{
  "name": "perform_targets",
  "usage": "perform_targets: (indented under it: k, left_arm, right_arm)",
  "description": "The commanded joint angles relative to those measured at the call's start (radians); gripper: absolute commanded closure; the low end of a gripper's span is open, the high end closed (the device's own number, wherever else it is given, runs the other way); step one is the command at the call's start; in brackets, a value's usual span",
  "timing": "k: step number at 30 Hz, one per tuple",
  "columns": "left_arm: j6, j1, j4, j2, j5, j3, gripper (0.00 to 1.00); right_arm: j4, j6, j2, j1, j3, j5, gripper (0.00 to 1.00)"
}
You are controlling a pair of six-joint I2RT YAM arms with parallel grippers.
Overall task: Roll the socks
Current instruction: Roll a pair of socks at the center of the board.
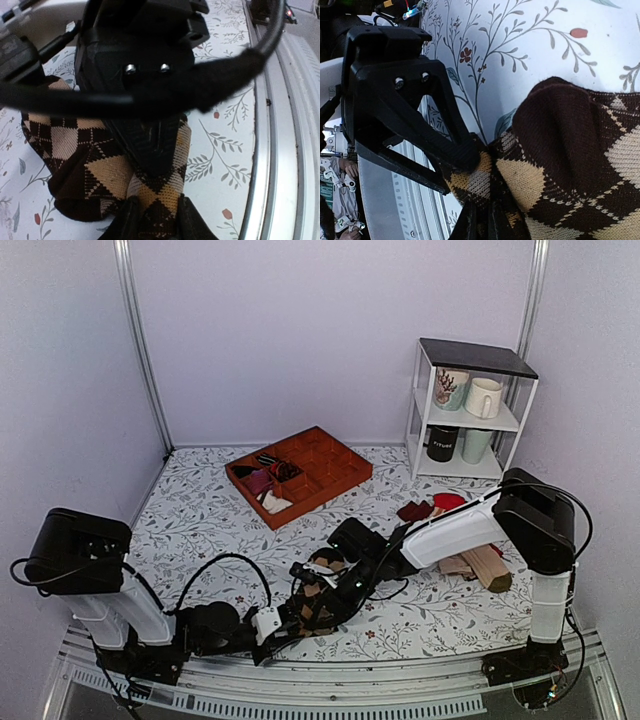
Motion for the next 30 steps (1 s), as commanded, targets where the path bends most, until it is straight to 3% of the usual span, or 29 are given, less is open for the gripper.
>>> perform_targets:
  k: [1,3,6,13,21,30]
  left_arm:
    - [-0.007,0.019,0.008,0.019,0.069,0.017,0.82]
    - [-0.019,0.027,0.005,0.027,0.074,0.020,1.00]
    - [-0.050,0.040,-0.010,0.036,0.085,0.022,1.00]
    - [-0.252,0.123,-0.135,0.025,0.176,0.021,1.00]
    - [-0.423,0.160,-0.413,-0.002,0.267,0.072,1.00]
    - [-0.461,0.187,-0.467,0.007,0.322,0.083,1.00]
  right_arm:
    - [-0.189,0.014,0.094,0.002,-0.049,0.085,0.92]
    - [-0.183,0.017,0.089,0.001,-0.051,0.084,0.92]
    - [-0.167,0.018,0.067,0.001,-0.055,0.074,0.91]
    - [-0.066,-0.026,-0.054,0.001,-0.064,0.076,0.79]
    - [0.341,-0.243,-0.384,0.013,-0.334,0.265,0.59]
    - [0.481,-0.463,-0.330,0.108,-0.434,0.365,0.53]
